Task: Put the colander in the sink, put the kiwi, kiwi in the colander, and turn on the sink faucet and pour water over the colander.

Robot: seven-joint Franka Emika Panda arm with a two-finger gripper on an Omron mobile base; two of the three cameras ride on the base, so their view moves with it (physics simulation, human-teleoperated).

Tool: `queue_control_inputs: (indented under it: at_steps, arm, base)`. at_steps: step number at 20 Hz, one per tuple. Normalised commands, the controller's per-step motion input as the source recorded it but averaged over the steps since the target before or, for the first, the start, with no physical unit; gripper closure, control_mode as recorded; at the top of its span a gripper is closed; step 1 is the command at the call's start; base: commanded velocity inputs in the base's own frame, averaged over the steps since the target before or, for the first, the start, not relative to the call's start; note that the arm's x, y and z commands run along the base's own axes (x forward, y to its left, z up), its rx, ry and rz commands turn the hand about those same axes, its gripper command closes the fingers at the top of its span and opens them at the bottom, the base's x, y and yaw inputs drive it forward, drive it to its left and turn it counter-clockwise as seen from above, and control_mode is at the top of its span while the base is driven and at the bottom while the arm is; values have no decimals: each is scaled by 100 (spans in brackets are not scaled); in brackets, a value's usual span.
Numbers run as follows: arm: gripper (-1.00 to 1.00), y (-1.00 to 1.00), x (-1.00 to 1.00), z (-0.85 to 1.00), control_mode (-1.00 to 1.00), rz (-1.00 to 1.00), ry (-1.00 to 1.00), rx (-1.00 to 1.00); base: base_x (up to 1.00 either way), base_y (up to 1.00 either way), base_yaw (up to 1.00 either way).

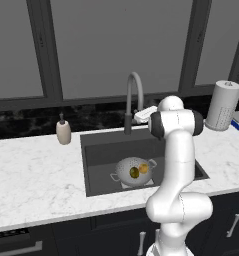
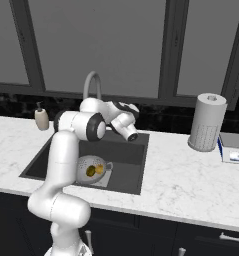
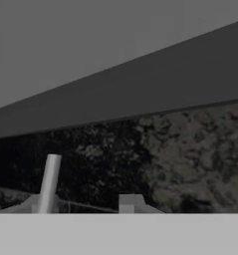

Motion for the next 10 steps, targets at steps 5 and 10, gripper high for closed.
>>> queue_control_inputs:
  at_steps: [5,10]
  arm:
    - [100,-50,10,-6,-100,-7,1,0]
    - [100,-58,2,-12,-100,-6,1,0]
  base:
    - [0,0,0]
    - [0,0,0]
